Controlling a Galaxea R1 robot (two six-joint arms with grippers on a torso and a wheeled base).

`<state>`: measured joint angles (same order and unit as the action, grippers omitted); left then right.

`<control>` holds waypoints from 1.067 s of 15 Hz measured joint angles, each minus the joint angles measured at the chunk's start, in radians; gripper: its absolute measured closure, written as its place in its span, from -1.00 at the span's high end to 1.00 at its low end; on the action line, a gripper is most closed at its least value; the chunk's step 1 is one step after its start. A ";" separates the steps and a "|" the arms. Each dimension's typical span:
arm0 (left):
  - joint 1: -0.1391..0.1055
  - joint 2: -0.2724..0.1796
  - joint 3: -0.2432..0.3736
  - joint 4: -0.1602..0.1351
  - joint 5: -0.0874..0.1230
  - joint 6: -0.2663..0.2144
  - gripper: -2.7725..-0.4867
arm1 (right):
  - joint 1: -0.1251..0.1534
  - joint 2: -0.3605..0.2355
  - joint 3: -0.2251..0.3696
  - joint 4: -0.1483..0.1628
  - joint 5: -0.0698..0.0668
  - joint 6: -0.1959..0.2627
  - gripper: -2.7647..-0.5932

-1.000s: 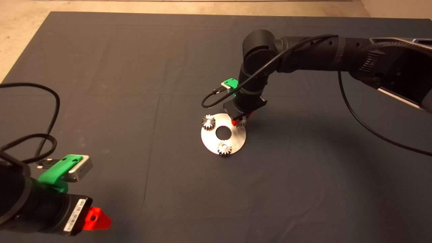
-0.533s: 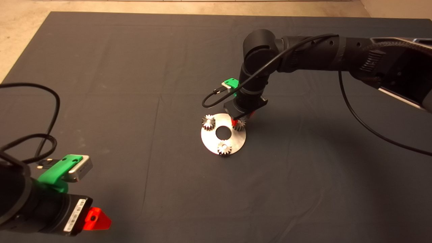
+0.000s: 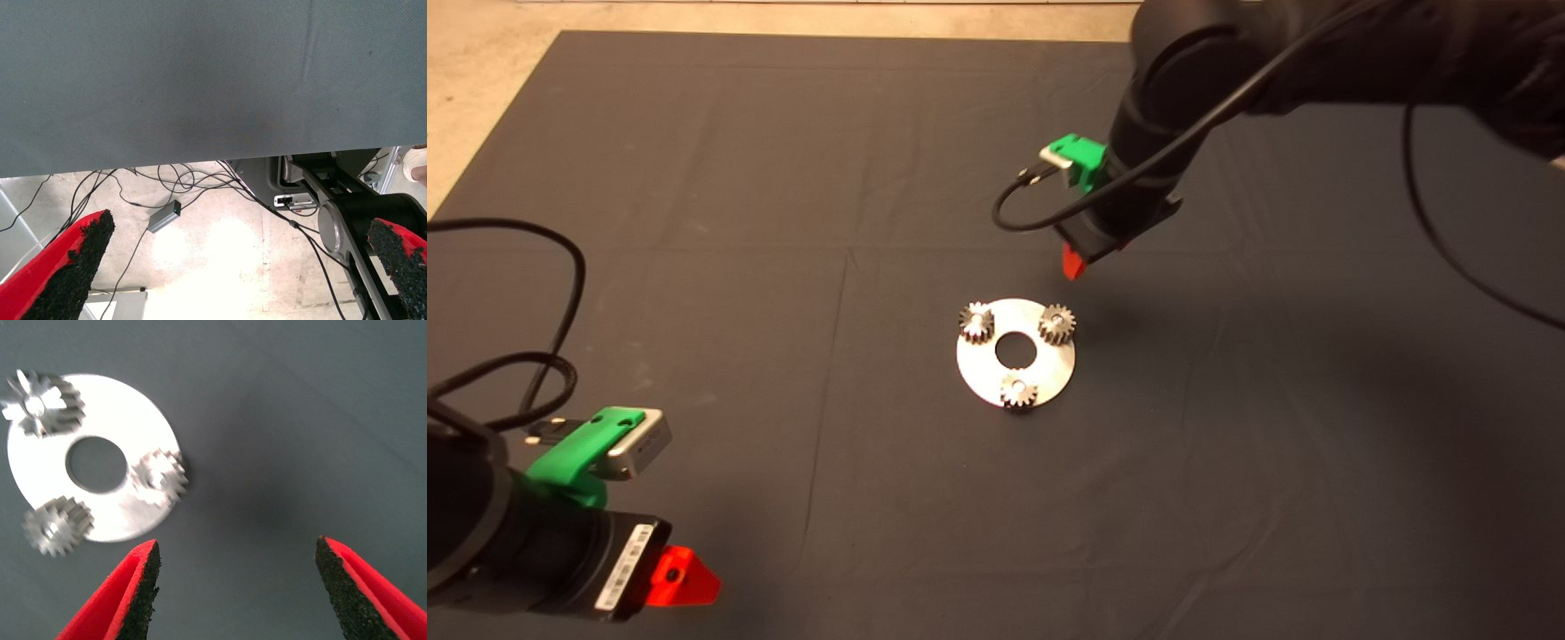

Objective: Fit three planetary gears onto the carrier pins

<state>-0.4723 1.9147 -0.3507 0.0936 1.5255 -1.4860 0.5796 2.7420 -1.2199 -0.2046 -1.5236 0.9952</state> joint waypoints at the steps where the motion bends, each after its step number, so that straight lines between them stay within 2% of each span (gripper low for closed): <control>1: 0.000 0.000 0.000 0.000 0.001 0.000 1.00 | 0.003 -0.054 0.068 0.000 0.001 0.022 0.05; 3: 0.000 0.003 0.000 0.000 0.000 0.000 1.00 | -0.001 -0.191 0.232 0.003 0.000 0.085 0.20; 5: 0.000 0.009 0.000 -0.001 -0.001 0.000 1.00 | 0.005 -0.336 0.407 0.003 -0.018 0.163 0.20; 6: 0.000 0.018 0.000 -0.001 -0.003 0.000 1.00 | 0.005 -0.383 0.498 0.004 -0.019 0.219 0.27; 7: 0.000 0.030 0.001 -0.002 -0.016 0.000 1.00 | 0.005 -0.414 0.585 0.008 -0.016 0.288 0.32; 9: 0.000 0.036 0.001 -0.016 -0.038 -0.001 1.00 | -0.002 -0.458 0.713 0.015 -0.007 0.450 0.32; 10: 0.000 0.036 0.001 -0.026 -0.062 -0.001 1.00 | -0.006 -0.477 0.750 0.027 -0.006 0.524 0.41; 11: 0.000 0.041 0.001 -0.035 -0.088 -0.010 1.00 | -0.006 -0.490 0.771 0.038 -0.008 0.577 0.46; 12: 0.000 0.046 0.002 -0.051 -0.101 -0.021 1.00 | -0.007 -0.501 0.786 0.046 -0.008 0.614 0.46; 14: -0.003 0.071 0.002 -0.068 -0.101 -0.034 1.00 | -0.012 -0.518 0.805 0.064 -0.008 0.637 0.54; 16: -0.008 0.106 0.002 -0.072 -0.089 -0.040 1.00 | -0.013 -0.530 0.816 0.073 -0.007 0.642 0.59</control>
<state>-0.4804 2.0211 -0.3491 0.0215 1.4368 -1.5255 0.5670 2.2122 -0.4040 -0.1312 -1.5302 1.6374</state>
